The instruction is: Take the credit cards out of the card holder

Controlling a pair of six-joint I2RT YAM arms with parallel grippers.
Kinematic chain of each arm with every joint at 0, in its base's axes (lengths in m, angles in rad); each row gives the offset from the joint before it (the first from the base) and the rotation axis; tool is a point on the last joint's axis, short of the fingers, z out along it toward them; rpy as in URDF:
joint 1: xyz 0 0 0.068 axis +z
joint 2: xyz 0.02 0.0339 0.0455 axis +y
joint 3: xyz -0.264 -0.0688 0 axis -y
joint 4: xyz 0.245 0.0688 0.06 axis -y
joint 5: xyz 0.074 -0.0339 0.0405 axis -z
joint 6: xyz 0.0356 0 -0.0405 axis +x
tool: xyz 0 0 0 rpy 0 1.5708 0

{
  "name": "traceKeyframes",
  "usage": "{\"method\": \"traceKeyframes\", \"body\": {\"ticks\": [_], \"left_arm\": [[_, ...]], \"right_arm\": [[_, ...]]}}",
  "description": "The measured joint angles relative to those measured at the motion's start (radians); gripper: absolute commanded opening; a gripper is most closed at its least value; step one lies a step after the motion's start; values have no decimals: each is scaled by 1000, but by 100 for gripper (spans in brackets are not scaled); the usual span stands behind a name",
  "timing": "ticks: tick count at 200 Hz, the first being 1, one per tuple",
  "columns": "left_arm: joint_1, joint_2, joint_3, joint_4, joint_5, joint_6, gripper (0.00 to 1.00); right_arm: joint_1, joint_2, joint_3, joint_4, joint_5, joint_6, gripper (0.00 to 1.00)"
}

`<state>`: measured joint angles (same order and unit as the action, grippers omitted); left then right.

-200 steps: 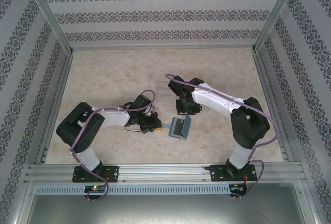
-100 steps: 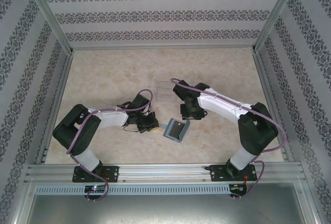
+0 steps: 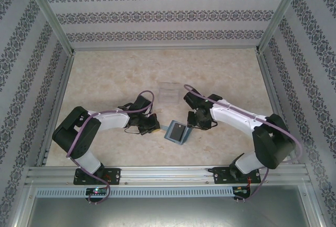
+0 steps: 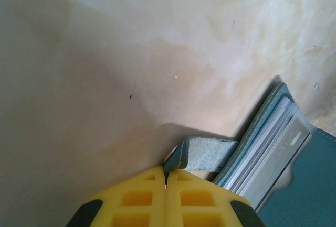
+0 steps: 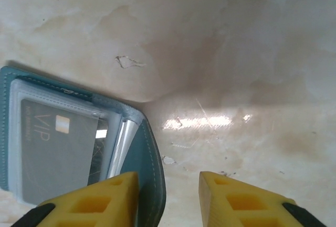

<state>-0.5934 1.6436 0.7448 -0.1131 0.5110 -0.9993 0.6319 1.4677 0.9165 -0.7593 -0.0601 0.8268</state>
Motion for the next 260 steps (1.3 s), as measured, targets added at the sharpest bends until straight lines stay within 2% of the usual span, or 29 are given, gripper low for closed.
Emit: {"method": "traceKeyframes", "body": {"ticks": [23, 59, 83, 107, 141, 194, 241, 260], "left_arm": [[0, -1, 0, -3, -2, 0, 0], [0, -5, 0, -8, -11, 0, 0], [9, -10, -1, -11, -15, 0, 0], [39, -24, -17, -12, -14, 0, 0], [106, -57, -39, -46, -11, 25, 0], [185, -108, -56, -140, -11, 101, 2], [190, -119, -61, -189, -15, 143, 16], [190, -130, -55, -221, -27, 158, 19]], "right_arm": [[-35, -47, -89, 94, -47, 49, 31], [-63, -109, -203, 248, -107, 133, 18], [-66, -124, -220, 324, -137, 148, 12], [-66, -111, -217, 397, -167, 138, 9], [-65, -10, -151, 454, -219, 90, 6], [-64, 180, 66, 473, -283, -18, 4], [-65, 275, 145, 447, -318, -89, 3], [-65, 277, 145, 423, -319, -103, 8]]}}
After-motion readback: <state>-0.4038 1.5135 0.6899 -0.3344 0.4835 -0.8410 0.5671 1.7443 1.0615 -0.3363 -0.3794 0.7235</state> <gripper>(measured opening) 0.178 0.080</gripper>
